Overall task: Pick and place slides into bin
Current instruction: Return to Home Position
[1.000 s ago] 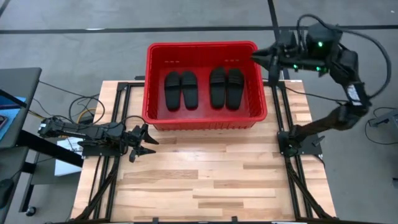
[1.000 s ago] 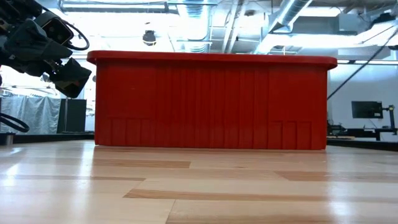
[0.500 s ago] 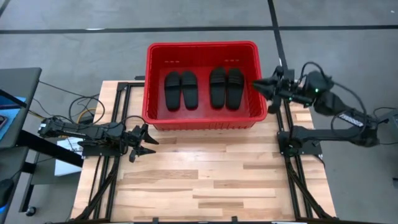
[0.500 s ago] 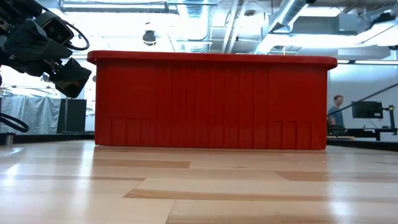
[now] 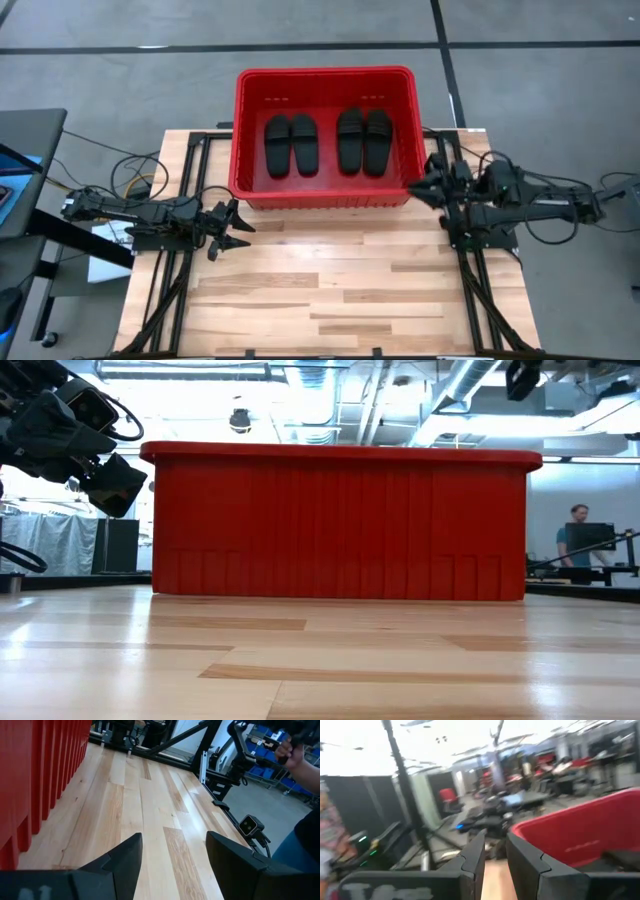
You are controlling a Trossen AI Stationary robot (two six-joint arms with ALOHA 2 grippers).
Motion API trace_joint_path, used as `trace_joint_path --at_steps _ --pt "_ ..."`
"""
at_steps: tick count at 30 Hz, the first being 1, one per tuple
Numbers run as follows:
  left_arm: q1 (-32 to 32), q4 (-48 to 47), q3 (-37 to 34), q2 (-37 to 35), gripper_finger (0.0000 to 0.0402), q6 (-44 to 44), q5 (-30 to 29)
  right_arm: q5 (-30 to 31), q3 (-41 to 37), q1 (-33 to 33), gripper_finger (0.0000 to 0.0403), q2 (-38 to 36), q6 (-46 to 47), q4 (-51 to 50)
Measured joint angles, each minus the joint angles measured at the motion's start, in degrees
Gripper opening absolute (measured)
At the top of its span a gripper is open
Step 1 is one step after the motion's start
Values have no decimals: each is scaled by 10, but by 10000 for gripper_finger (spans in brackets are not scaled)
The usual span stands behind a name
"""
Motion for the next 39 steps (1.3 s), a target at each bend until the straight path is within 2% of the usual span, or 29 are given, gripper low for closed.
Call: trace_joint_path --at_steps 8,13,22,27,31,39 --pt "0 0 0 0 210 0 0 -5 -65 107 71 -72 45 -22" --pt "0 0 0 0 210 0 0 -5 -111 147 71 -101 58 -25" --pt "0 0 0 0 210 0 0 95 -197 171 71 -111 101 20" --pt "0 0 0 0 210 0 0 94 -236 173 71 -112 92 71" --pt "0 0 0 0 210 0 0 80 -257 183 71 -111 84 62" --pt "0 0 0 0 211 0 0 112 -291 212 71 -110 43 62"
